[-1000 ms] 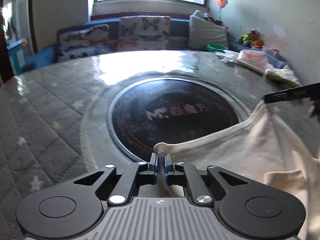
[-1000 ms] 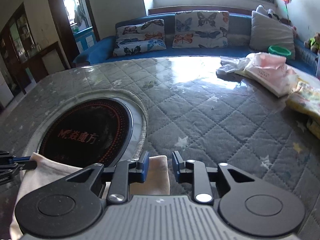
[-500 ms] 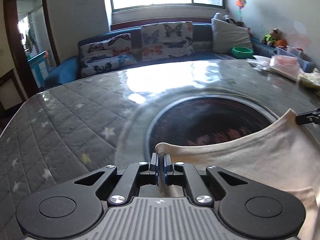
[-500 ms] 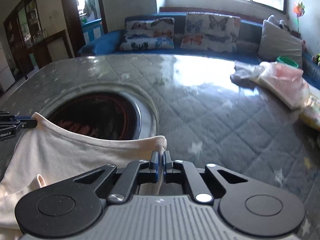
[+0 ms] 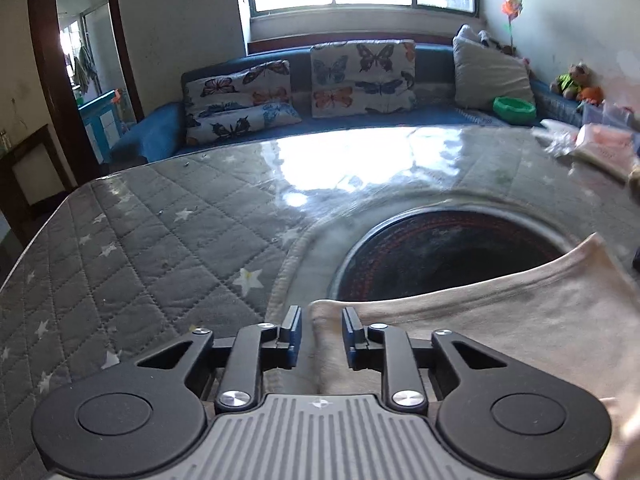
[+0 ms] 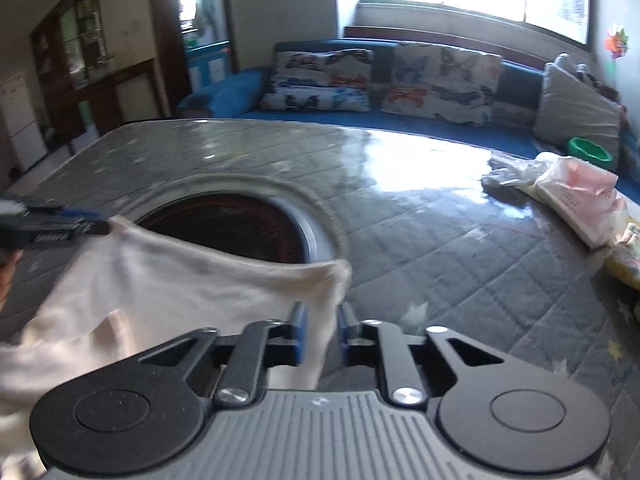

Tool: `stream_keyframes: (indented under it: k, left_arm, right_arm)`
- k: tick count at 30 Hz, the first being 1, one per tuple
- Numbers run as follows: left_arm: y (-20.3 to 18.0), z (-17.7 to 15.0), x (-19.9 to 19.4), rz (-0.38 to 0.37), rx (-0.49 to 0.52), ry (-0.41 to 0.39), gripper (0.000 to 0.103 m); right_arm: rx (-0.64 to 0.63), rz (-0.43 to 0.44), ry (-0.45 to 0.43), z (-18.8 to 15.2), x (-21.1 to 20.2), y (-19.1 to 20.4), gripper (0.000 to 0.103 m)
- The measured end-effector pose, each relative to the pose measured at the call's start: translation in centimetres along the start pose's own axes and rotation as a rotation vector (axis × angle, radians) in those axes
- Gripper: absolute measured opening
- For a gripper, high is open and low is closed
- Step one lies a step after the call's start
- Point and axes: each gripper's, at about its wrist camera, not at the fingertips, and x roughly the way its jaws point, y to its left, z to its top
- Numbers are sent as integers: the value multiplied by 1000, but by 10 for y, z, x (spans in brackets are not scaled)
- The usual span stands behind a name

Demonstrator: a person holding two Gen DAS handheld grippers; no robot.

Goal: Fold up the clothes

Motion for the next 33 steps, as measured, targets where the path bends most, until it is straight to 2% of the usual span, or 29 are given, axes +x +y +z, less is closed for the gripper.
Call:
stream_keyframes:
  k: [4,6,8,10,12,14,21,22,26,28,33]
  left_arm:
    - [-19,-7,-32,-112,47,-25,30]
    - [-31,-15,-43,-171,69,-14,32]
    - [-42,-24,-46,-215,93,13,34]
    - [-53,-32,-44,-217,121,37,34]
    - [-62,-36,-40,-223,133,56,36]
    - [-66,-39,-36,-244,127,71,43]
    - [-80,-42,-28,-248,134,87,43]
    - [-80,-42,-26,-251,128,81,42]
    - [-84,-43,-29,-261,122,59,9]
    - [-82,-44,-35,-250,116,38,6]
    - [-48,-42,-66,-186,-10,-56,5]
  right_arm:
    - [-39,46,15,-20,-25,21,31]
    - [-65,63,19,-32,-36,32,36]
    - [-96,73,17,-46,-47,43,36]
    - [-107,88,23,-60,-55,53,42]
    - [-113,98,31,-74,-62,62,43]
    - [-130,94,35,-85,-66,70,45]
    - [-79,94,13,-99,-74,71,51]
    - [-77,95,11,-100,-74,72,53]
    - [-74,95,5,-103,-73,76,57]
    - [-76,89,1,-104,-73,77,58]
    - [-64,90,-2,-105,-72,79,66]
